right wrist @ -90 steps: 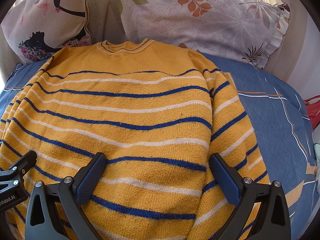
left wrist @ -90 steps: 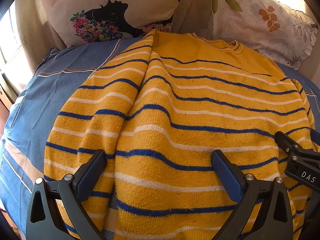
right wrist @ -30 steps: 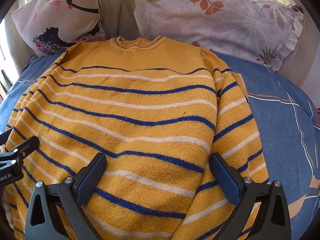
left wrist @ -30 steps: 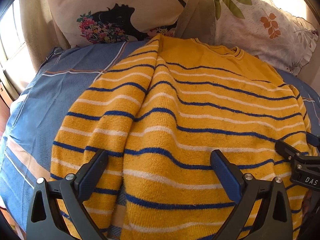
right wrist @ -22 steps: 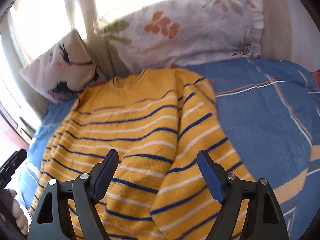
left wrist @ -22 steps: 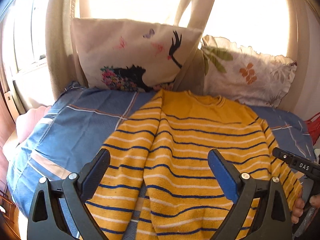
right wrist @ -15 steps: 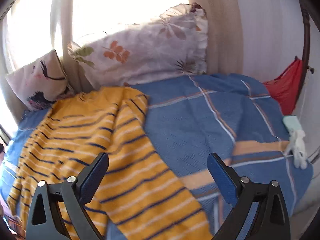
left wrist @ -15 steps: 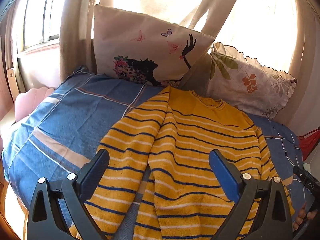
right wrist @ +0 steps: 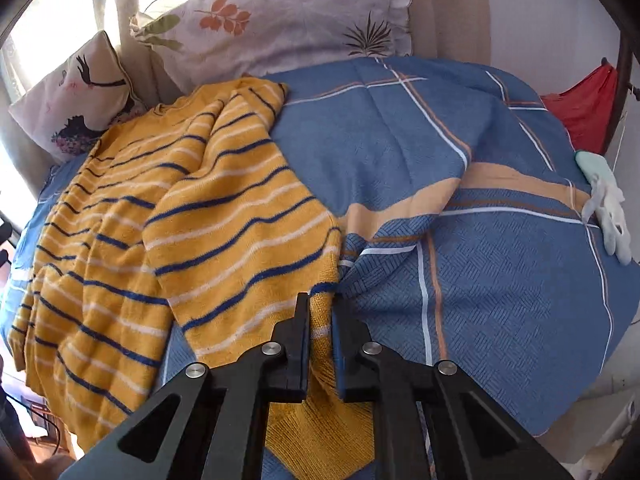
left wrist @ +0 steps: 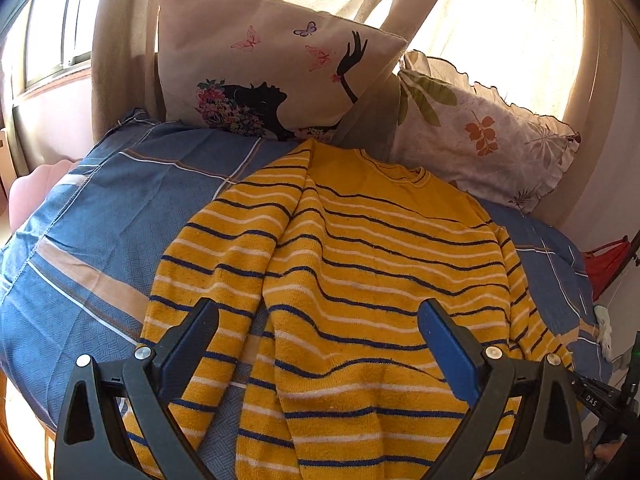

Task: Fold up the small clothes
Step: 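Grasp the sweater sleeve with the right gripper and lift it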

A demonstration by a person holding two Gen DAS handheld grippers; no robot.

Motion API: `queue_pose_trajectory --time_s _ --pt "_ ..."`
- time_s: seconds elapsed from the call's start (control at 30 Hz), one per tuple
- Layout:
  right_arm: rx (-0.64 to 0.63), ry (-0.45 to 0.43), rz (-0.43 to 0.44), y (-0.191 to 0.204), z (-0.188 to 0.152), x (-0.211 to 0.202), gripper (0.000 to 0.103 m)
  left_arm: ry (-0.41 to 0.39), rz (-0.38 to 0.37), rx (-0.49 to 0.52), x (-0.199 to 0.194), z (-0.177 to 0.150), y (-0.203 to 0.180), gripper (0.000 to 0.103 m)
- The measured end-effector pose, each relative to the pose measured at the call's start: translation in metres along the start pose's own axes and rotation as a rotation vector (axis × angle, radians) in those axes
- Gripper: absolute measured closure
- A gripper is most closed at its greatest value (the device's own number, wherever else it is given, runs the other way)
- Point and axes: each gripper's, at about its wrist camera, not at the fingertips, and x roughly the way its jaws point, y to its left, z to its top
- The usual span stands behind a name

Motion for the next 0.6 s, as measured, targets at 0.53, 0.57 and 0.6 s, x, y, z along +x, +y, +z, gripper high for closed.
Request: queue_pose_trajectory --time_s 0.53,0.57,0.6 --pt "0.299 -0.237 -0.458 -0.14 0.159 -0.082 0.096 -0.138 0.181 -0.155 -0.039 0.027 0.089 0.004" --pt "0.3 -0.23 -0.464 -0.136 0.163 -0.08 0.096 -0.139 0.187 -0.166 -0.04 0.027 0.095 0.004" --pt "0.295 -0.225 -0.452 -0.128 0.166 -0.08 0.096 -0.142 0.192 -0.176 -0.04 0.027 0.101 0.004"
